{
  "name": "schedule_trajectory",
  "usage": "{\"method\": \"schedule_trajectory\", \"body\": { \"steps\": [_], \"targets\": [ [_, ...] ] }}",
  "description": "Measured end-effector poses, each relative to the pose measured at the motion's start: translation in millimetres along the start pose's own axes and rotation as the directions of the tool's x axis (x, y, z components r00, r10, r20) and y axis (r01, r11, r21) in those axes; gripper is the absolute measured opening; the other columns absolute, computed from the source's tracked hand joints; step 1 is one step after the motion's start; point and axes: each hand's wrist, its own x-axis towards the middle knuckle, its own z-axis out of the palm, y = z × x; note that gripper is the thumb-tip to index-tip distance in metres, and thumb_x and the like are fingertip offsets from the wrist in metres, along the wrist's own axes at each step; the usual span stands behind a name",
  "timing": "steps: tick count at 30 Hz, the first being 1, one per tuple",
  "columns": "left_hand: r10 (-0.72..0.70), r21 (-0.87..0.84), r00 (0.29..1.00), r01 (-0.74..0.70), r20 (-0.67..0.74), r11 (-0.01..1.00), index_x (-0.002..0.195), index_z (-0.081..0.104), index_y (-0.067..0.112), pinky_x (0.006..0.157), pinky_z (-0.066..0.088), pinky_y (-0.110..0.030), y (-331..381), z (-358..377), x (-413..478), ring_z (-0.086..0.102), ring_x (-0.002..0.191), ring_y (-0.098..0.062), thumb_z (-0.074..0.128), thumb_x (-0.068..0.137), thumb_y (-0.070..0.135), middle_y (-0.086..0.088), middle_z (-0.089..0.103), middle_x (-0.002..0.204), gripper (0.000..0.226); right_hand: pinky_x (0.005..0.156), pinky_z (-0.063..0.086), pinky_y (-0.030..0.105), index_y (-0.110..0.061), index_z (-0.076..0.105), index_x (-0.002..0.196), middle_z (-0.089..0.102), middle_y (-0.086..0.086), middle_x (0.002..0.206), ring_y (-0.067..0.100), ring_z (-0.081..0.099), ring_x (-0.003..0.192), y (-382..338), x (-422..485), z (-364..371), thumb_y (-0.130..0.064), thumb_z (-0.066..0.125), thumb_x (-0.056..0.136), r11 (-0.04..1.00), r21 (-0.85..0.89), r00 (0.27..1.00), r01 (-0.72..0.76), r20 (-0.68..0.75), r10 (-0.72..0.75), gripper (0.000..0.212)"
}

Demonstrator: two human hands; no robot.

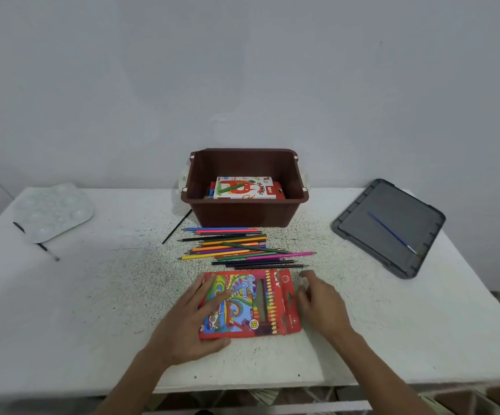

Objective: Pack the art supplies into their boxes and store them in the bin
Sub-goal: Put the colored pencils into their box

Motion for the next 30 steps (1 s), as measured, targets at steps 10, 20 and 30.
{"method": "schedule_trajectory", "body": {
  "steps": [10,20,30],
  "targets": [
    [-0.016,0.028,1.000,0.016,0.025,0.999,0.149,0.003,0.058,0.118,0.019,-0.045,-3.2,4.0,2.4,-0.014,0.151,-0.012,0.047,0.076,0.088,0.015,-0.010,0.164,0.090,0.055,0.041,0.027,-0.023,0.048,0.138,0.066,0.002,0.096,0.017,0.060,0.071,17.4,24.4,1.1,-0.025,0.045,0.102,0.983,-0.152,0.992,0.105,-0.046,-0.113,0.037],
    [-0.060,0.079,0.996,0.055,0.063,0.995,0.146,-0.011,0.059,0.122,0.002,-0.041,-6.0,9.8,3.7,-0.021,0.149,-0.014,0.040,0.075,0.092,0.016,-0.017,0.162,0.093,0.050,0.034,0.028,-0.013,0.052,0.103,0.062,0.006,0.080,0.023,0.055,0.063,13.0,36.7,0.2,-0.018,0.043,0.102,0.984,-0.179,0.997,0.007,-0.070,-0.020,0.011],
    [-0.047,0.075,0.998,0.044,0.041,0.996,0.150,0.003,0.054,0.122,0.001,-0.042,-8.2,11.5,3.6,-0.015,0.151,-0.016,0.043,0.076,0.090,0.011,-0.010,0.165,0.092,0.041,0.035,0.025,-0.004,0.057,0.101,0.047,0.010,0.099,0.019,0.044,0.054,49.7,9.0,-9.2,0.009,0.062,0.084,0.985,-0.165,0.947,0.052,-0.304,-0.101,0.022]
  ]
}}
